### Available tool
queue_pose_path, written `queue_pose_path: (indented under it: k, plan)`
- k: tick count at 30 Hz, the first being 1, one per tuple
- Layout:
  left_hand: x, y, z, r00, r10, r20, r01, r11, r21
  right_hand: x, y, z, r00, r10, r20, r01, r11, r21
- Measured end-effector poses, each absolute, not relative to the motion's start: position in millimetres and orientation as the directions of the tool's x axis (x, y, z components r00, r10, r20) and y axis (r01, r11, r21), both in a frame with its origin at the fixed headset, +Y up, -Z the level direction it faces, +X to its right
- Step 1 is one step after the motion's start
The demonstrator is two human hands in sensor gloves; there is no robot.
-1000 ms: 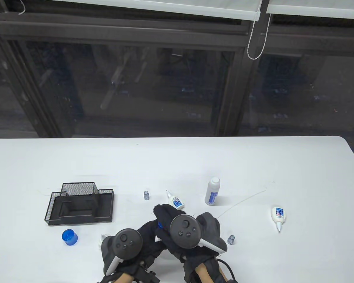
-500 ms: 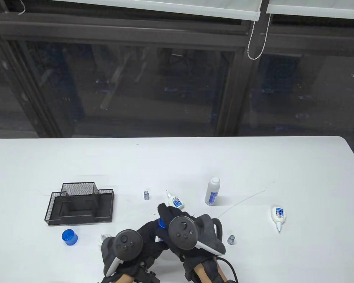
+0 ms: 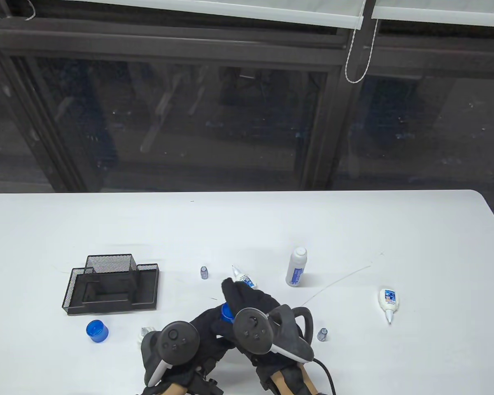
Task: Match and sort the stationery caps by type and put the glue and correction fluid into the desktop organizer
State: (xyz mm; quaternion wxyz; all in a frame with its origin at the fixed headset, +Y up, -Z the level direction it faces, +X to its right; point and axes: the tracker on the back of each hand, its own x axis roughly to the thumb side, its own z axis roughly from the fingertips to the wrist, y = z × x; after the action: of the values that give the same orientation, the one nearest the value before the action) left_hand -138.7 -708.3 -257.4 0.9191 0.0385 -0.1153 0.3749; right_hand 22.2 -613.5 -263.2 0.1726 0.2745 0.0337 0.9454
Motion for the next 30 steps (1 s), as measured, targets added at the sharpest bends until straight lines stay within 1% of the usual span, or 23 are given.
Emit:
queue_pose_path:
  k: [1,2,4,5,6,8,9,10,11,12,14,15,17,18,19,21,22,23,24,26,27,29,30]
  plan:
    - [-139.0,-707.6,-257.1,0.691,0.682,0.241,-0.700,0.714,-0.014,22.4,-613.4,-263.1,-0.796,0.357,0.490,-0.312,-0.934,0.174]
    - [-139.1,-708.0,-256.7,0.700,0.672,0.241,-0.690,0.724,-0.016,23.6,-612.6,-262.2,-0.820,0.323,0.473,-0.314,-0.944,0.099]
    - [-139.0,-709.2,-257.5,0.704,0.670,0.238,-0.687,0.727,-0.015,26.4,-610.4,-260.0,-0.902,0.183,0.390,-0.237,-0.967,-0.094]
    - [-139.2,-709.6,-257.9,0.700,0.674,0.236,-0.691,0.723,-0.017,27.2,-609.7,-259.5,-0.905,0.168,0.390,-0.223,-0.970,-0.100]
    - [-139.3,-709.6,-258.1,0.694,0.681,0.235,-0.697,0.717,-0.019,28.1,-609.7,-259.1,-0.894,0.197,0.403,-0.241,-0.969,-0.060]
    - [-139.4,-708.9,-257.7,0.692,0.681,0.237,-0.698,0.716,-0.017,25.2,-611.1,-261.3,-0.810,0.320,0.492,-0.308,-0.945,0.108]
    - [-139.1,-708.4,-257.4,0.694,0.679,0.240,-0.697,0.717,-0.014,23.7,-612.1,-262.7,-0.790,0.359,0.498,-0.308,-0.933,0.185]
    - [-138.9,-708.2,-257.2,0.695,0.678,0.242,-0.696,0.718,-0.013,22.7,-612.5,-261.9,-0.805,0.353,0.476,-0.300,-0.935,0.186]
    - [-138.6,-708.6,-257.1,0.697,0.675,0.242,-0.693,0.721,-0.015,22.8,-611.9,-261.1,-0.830,0.309,0.464,-0.290,-0.950,0.114]
    - [-138.2,-709.6,-256.9,0.707,0.663,0.246,-0.681,0.732,-0.013,23.8,-610.5,-259.7,-0.877,0.235,0.419,-0.261,-0.965,-0.006]
    - [-138.1,-710.4,-257.0,0.711,0.660,0.244,-0.678,0.735,-0.013,26.3,-608.4,-258.0,-0.913,0.159,0.376,-0.207,-0.974,-0.091]
    - [-138.0,-710.1,-257.3,0.706,0.665,0.243,-0.683,0.730,-0.015,26.7,-608.6,-258.0,-0.905,0.185,0.384,-0.222,-0.973,-0.056]
    - [-137.6,-709.3,-257.7,0.700,0.671,0.245,-0.689,0.724,-0.015,24.4,-610.7,-259.5,-0.852,0.267,0.450,-0.265,-0.962,0.070]
    - [-137.4,-708.7,-257.5,0.699,0.671,0.248,-0.690,0.724,-0.013,21.6,-612.8,-261.6,-0.818,0.317,0.480,-0.274,-0.948,0.159]
    - [-137.5,-708.4,-257.2,0.699,0.670,0.250,-0.689,0.724,-0.011,20.3,-613.8,-262.0,-0.813,0.333,0.477,-0.279,-0.943,0.181]
    - [-137.9,-708.4,-257.2,0.701,0.668,0.250,-0.688,0.725,-0.009,20.0,-614.5,-262.2,-0.840,0.289,0.460,-0.275,-0.956,0.099]
    - [-137.8,-709.3,-257.4,0.703,0.665,0.250,-0.685,0.729,-0.013,21.4,-613.8,-261.0,-0.868,0.260,0.423,-0.273,-0.961,0.031]
    - [-137.7,-710.3,-257.3,0.712,0.656,0.250,-0.676,0.737,-0.010,23.5,-612.1,-259.4,-0.905,0.202,0.375,-0.249,-0.965,-0.082]
    - [-137.4,-710.6,-257.5,0.712,0.657,0.249,-0.676,0.737,-0.010,24.8,-610.8,-259.2,-0.912,0.168,0.375,-0.227,-0.967,-0.119]
    - [-137.2,-710.6,-257.7,0.709,0.660,0.248,-0.679,0.734,-0.013,26.3,-610.2,-258.8,-0.887,0.215,0.410,-0.260,-0.964,-0.058]
    - [-137.0,-710.2,-257.6,0.709,0.660,0.248,-0.679,0.734,-0.012,24.7,-610.5,-260.4,-0.843,0.273,0.464,-0.289,-0.957,0.038]
    - [-137.2,-710.0,-257.4,0.710,0.660,0.247,-0.679,0.734,-0.009,22.3,-611.3,-261.2,-0.825,0.322,0.464,-0.284,-0.947,0.152]
    - [-137.6,-709.9,-257.3,0.709,0.661,0.247,-0.680,0.733,-0.009,21.9,-611.2,-261.0,-0.832,0.298,0.468,-0.271,-0.954,0.127]
